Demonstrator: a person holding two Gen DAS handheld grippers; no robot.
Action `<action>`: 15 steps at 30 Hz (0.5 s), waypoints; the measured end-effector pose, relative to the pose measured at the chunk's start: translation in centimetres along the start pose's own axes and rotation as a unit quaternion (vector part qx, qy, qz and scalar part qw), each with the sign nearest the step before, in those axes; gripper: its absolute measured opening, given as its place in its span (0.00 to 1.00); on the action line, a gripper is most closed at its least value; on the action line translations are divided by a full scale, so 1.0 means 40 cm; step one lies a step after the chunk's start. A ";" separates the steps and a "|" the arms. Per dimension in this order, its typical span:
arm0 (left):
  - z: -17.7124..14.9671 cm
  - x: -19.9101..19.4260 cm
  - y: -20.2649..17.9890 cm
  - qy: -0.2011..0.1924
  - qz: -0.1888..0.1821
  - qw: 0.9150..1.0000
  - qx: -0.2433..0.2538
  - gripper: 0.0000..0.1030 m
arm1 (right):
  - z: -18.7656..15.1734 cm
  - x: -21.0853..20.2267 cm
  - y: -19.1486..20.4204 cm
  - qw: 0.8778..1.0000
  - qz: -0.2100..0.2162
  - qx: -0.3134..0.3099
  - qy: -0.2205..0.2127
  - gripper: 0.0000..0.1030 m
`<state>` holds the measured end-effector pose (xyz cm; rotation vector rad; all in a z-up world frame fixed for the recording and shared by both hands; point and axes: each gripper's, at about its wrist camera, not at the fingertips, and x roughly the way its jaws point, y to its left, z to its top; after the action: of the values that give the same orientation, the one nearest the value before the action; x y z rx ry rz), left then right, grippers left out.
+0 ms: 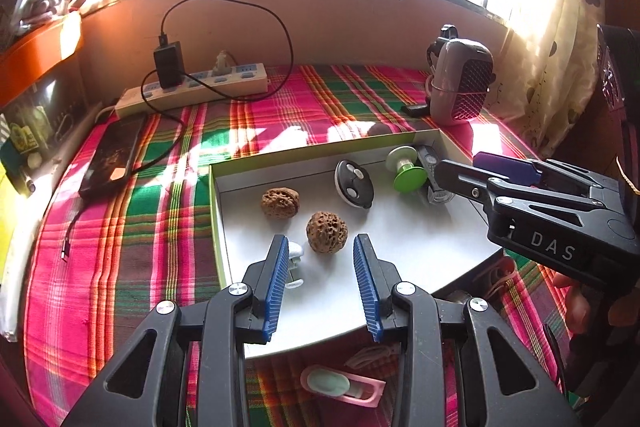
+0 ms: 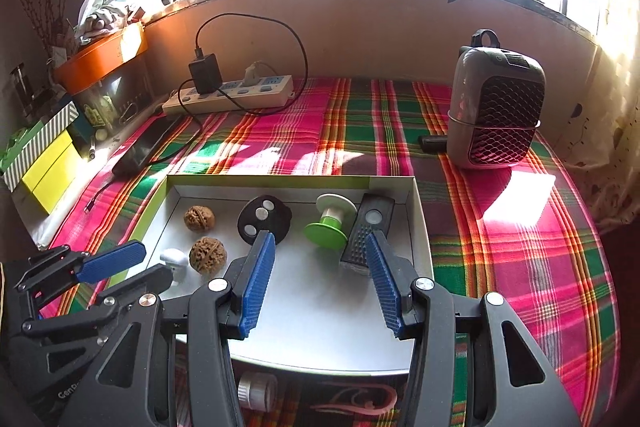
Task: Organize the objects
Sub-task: 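Withdraw both open grippers up and away from the white box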
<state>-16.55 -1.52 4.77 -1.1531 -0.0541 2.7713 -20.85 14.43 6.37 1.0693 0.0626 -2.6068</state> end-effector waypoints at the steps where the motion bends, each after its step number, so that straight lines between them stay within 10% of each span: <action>1: -0.003 -0.006 0.004 -0.001 0.001 1.000 -0.003 0.31 | -0.005 -0.006 0.000 1.000 0.000 0.000 -0.001 0.48; 15: -0.081 -0.096 0.052 -0.010 -0.003 0.999 -0.034 0.31 | -0.086 -0.074 0.019 1.000 0.013 -0.008 -0.009 0.48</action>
<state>-11.81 -4.18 4.99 -1.1379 -0.1541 2.7958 -16.30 15.07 6.00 1.0337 0.0653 -2.5872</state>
